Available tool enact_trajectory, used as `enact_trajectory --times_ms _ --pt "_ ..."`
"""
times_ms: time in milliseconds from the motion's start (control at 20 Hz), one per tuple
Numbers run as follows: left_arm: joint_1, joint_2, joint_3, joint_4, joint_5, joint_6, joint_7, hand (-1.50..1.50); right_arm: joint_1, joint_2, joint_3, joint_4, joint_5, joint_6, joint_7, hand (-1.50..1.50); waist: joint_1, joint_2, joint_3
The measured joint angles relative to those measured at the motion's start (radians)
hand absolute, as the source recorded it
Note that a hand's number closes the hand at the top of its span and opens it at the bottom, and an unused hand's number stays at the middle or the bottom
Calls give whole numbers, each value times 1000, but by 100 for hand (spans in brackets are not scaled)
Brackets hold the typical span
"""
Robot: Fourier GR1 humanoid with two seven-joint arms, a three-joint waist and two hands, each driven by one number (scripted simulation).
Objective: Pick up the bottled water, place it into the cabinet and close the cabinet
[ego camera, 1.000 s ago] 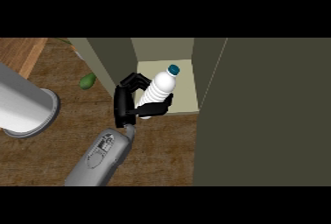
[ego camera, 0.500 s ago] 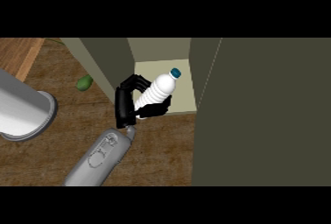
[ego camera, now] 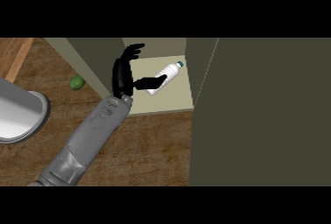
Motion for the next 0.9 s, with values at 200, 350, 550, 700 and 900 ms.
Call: enact_trajectory --times_ms 200,350,550,700,900 --pt "-82 -13 52 136 17 -47 -45 -150 -1 -6 -7 -11 -5 1 0 -150 1 -1 2" --pt "-106 -32 85 191 27 -61 -91 -150 0 -4 -5 -10 -3 -1 -1 -150 7 -9 5" --pt "-130 -53 136 242 51 -86 -167 -150 8 -6 -7 -7 -5 -1 -5 -150 14 -17 8" --pt "-141 -66 184 256 86 -138 -242 -150 15 -12 -15 -17 -12 2 -9 -150 19 -18 8" --pt "-155 -84 256 263 147 -226 -351 -150 19 -5 -2 -15 10 -9 -19 -150 27 -18 6"
